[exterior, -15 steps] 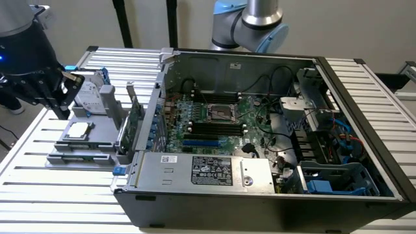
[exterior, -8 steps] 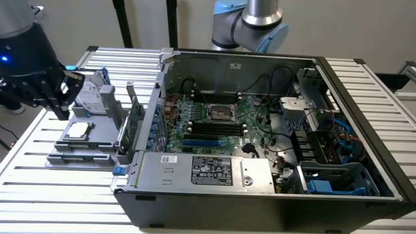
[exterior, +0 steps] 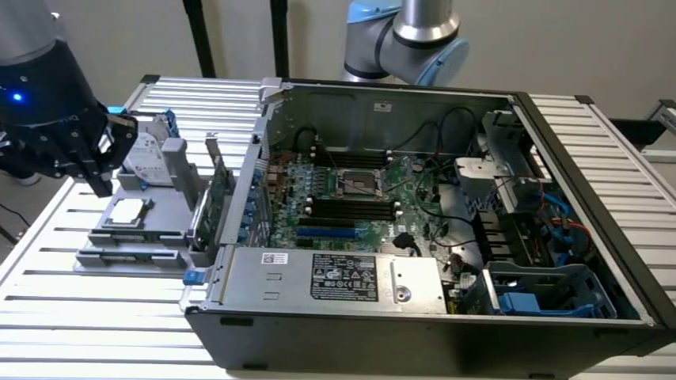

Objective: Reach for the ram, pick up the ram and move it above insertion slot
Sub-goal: 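Pick up the ram and move it above insertion slot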

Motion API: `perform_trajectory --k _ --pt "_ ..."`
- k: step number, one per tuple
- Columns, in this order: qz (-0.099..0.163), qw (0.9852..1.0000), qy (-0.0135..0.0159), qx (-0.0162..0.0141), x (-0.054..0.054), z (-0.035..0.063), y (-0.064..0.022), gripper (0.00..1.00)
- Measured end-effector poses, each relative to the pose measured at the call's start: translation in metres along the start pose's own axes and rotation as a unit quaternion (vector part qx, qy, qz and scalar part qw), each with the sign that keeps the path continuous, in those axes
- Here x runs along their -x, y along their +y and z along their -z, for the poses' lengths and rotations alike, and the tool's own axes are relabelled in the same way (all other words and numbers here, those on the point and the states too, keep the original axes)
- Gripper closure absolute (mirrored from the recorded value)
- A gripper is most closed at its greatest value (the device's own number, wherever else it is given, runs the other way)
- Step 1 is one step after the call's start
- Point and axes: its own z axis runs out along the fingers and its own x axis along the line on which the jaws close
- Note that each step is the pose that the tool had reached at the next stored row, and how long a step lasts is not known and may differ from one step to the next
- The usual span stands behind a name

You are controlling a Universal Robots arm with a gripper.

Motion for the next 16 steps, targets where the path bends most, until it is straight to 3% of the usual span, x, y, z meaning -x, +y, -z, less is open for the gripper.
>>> perform_trajectory --k 4,8,12,16 --pt "0.036 0.9993 0.0014 -0.0004 0.0000 -0.0011 -0.0001 0.89" --pt "0.073 0.9973 0.0028 -0.0007 0.0000 -0.0019 -0.0001 0.89" --pt "0.109 0.9940 0.0042 -0.0011 0.0001 -0.0026 -0.0001 0.89" --pt "0.145 0.9894 0.0056 -0.0015 0.0001 -0.0031 -0.0002 0.89"
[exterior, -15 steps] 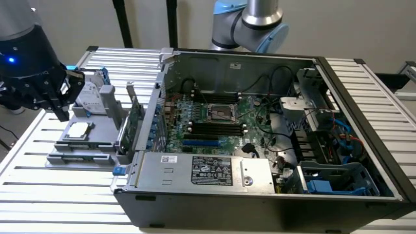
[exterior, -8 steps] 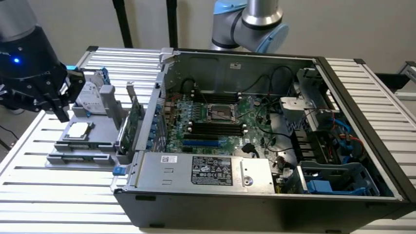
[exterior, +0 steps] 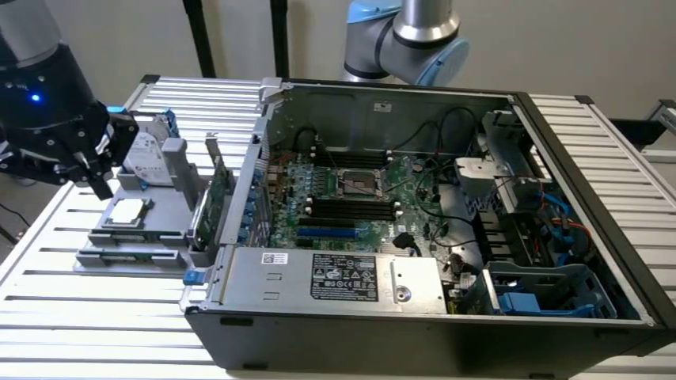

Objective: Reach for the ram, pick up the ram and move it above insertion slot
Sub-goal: 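Pick up the ram and move it above insertion slot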

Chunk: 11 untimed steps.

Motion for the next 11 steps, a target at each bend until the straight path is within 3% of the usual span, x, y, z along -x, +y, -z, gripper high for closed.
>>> perform_trajectory --k 6,11 --pt "0.054 0.9985 0.0020 -0.0005 -0.0001 -0.0006 0.0000 0.89" --pt "0.100 0.9950 0.0038 -0.0010 0.0000 -0.0008 0.0000 0.89"
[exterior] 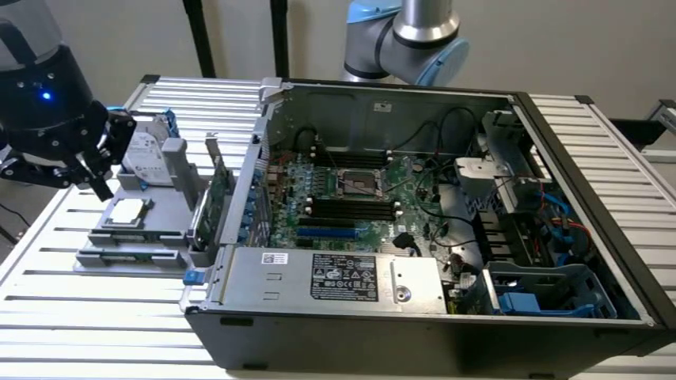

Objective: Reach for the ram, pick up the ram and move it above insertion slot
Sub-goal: 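Pick up the ram and move it above insertion slot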

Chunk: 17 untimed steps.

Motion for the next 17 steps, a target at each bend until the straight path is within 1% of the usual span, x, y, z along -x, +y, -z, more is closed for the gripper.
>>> perform_trajectory --k 2,4,7,9,11,14,17 --pt "0.018 0.9998 0.0007 -0.0002 0.0000 -0.0001 0.0000 0.89" --pt "0.036 0.9993 0.0014 -0.0004 0.0000 -0.0002 0.0000 0.89" --pt "0.064 0.9980 0.0025 -0.0006 0.0000 -0.0003 0.0000 0.89" --pt "0.082 0.9966 0.0032 -0.0008 0.0000 -0.0005 0.0000 0.89" --pt "0.100 0.9950 0.0039 -0.0010 0.0000 -0.0005 0.0000 0.89" --pt "0.127 0.9919 0.0049 -0.0013 0.0000 -0.0007 0.0000 0.89" --pt "0.154 0.9880 0.0060 -0.0016 0.0000 -0.0008 0.0000 0.89"
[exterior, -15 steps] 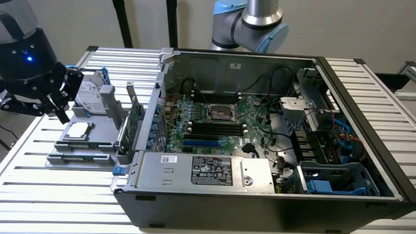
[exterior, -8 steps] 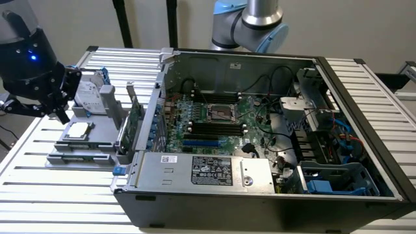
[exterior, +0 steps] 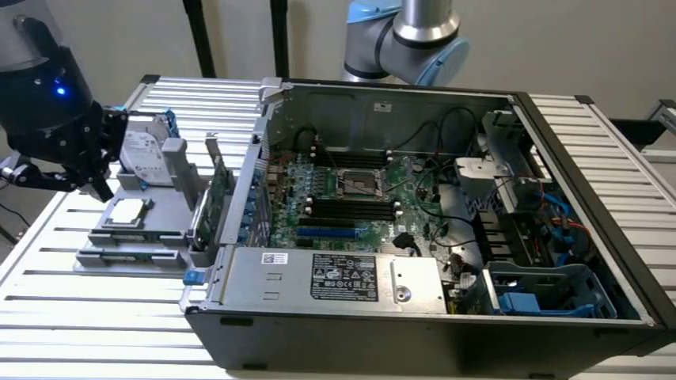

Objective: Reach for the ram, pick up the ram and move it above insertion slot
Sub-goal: 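Pick up the ram and move it above insertion slot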

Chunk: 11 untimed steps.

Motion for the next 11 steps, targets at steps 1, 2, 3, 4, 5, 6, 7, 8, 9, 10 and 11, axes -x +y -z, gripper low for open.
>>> perform_trajectory --k 1,2,3,4,5,6,7,8,9,10,11 --pt "0.009 1.0000 0.0004 -0.0001 0.0000 0.0000 0.0000 0.89" --pt "0.018 0.9998 0.0007 -0.0002 0.0000 0.0000 0.0000 0.89" --pt "0.027 0.9996 0.0010 -0.0003 0.0000 -0.0001 0.0000 0.89" --pt "0.036 0.9994 0.0014 -0.0004 0.0000 -0.0001 0.0000 0.89" --pt "0.045 0.9990 0.0017 -0.0004 0.0000 -0.0001 0.0000 0.89" --pt "0.054 0.9985 0.0021 -0.0005 0.0000 -0.0002 0.0000 0.89" --pt "0.063 0.9980 0.0024 -0.0006 0.0000 -0.0002 0.0000 0.89" --pt "0.072 0.9974 0.0028 -0.0007 0.0000 -0.0003 0.0000 0.89" --pt "0.081 0.9967 0.0031 -0.0008 0.0000 -0.0003 0.0000 0.89" --pt "0.091 0.9959 0.0035 -0.0009 0.0000 -0.0004 0.0000 0.89" --pt "0.099 0.9950 0.0038 -0.0010 0.0000 -0.0004 -0.0001 0.89"
